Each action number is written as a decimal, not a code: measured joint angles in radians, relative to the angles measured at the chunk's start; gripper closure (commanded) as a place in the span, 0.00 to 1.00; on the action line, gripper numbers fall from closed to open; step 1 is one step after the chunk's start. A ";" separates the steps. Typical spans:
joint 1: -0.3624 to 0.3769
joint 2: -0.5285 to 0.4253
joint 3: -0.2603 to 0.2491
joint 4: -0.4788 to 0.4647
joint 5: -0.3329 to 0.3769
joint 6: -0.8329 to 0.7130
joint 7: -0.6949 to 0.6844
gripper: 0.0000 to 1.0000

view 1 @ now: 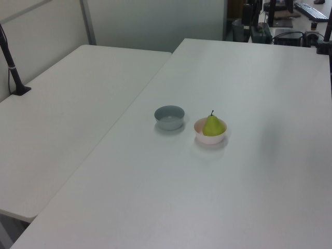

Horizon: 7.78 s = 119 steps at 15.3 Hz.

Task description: Pick up a pear from the bowl

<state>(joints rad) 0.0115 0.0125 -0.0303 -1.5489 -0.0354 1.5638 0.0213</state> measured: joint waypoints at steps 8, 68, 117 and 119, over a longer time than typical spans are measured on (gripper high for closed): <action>0.045 0.004 0.013 0.000 0.000 0.000 -0.010 0.00; 0.205 0.387 0.082 -0.198 -0.050 0.509 -0.005 0.33; 0.070 0.371 -0.115 -0.117 -0.049 0.415 -0.128 0.51; 0.070 0.396 -0.115 -0.117 -0.049 0.430 -0.128 0.47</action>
<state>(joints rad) 0.0817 0.4087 -0.1449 -1.6658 -0.0844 1.9938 -0.1071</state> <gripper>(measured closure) 0.304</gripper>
